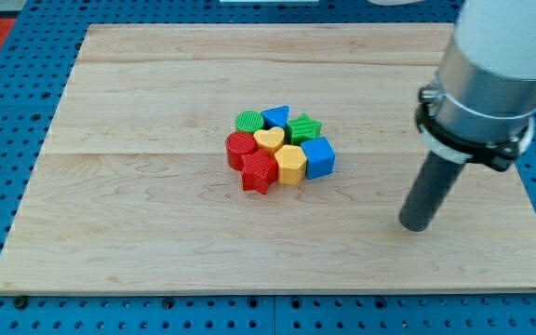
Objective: Slide red star along with red circle slightly up
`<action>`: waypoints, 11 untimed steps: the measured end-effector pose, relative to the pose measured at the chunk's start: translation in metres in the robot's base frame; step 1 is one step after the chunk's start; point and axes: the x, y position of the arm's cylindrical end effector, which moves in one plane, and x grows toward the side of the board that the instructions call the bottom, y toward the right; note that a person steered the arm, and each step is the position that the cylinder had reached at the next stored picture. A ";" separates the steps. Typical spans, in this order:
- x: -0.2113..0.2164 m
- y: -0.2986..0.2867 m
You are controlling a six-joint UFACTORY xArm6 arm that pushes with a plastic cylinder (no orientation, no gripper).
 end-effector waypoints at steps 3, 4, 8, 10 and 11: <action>0.012 -0.052; 0.006 -0.080; -0.052 -0.124; -0.041 -0.145; -0.075 -0.179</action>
